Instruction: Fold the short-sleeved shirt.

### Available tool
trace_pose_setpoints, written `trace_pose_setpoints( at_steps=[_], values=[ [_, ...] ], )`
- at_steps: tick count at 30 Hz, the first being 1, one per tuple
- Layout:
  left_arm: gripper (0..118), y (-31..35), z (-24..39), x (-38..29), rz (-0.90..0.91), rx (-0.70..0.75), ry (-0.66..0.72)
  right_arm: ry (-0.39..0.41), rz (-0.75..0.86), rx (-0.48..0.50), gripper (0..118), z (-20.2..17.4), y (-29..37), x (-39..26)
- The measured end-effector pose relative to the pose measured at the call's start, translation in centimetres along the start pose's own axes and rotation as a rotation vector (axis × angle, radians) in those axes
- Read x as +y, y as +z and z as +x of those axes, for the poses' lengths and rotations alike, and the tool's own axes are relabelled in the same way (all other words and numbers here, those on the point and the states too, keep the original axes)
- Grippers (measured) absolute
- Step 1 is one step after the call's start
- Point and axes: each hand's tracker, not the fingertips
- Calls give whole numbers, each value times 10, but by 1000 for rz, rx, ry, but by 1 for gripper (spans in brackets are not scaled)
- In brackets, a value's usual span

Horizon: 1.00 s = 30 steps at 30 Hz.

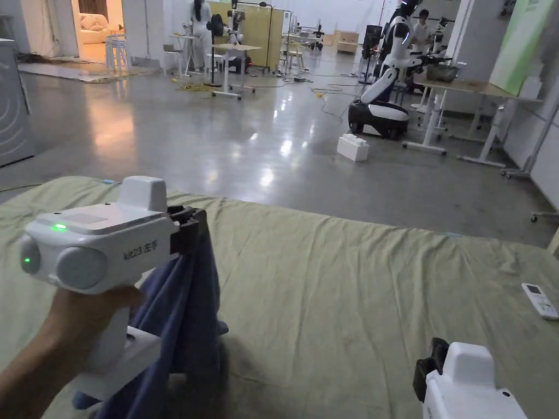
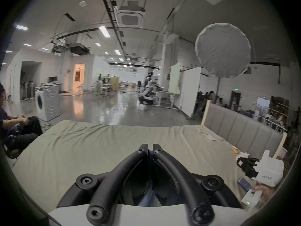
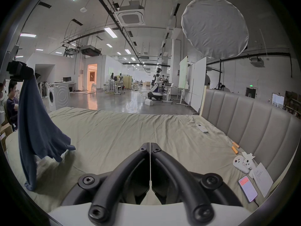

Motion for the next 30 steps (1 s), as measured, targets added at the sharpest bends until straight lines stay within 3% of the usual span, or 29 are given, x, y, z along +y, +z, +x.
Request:
trace_pose_setpoints(
  at_steps=[13,18,22,23,25,27,28,29,30],
  values=[
    [4,-37,167,-79,-148,-339,-16,-31,10,-128,1,73,23,-7],
    [4,-28,194,-124,-253,-377,-22,-41,-12,-147,1,83,26,-16],
    [5,-29,191,-118,-307,-392,27,-48,-30,-145,1,84,26,-22],
    [7,-49,199,-146,-340,-412,52,-54,-37,-141,1,84,25,-24],
    [25,-51,201,-151,-370,-426,19,-50,-41,-136,1,83,25,-24],
    [72,-38,212,-166,-395,-424,-20,-48,-45,-129,1,82,25,-25],
    [86,-30,218,-174,-392,-423,-22,-46,-44,-127,1,82,25,-24],
    [97,-24,218,-173,-380,-423,-20,-43,-42,-123,1,82,25,-24],
    [100,-17,216,-170,-345,-422,-10,-40,-42,-120,1,82,26,-23]
  ],
)
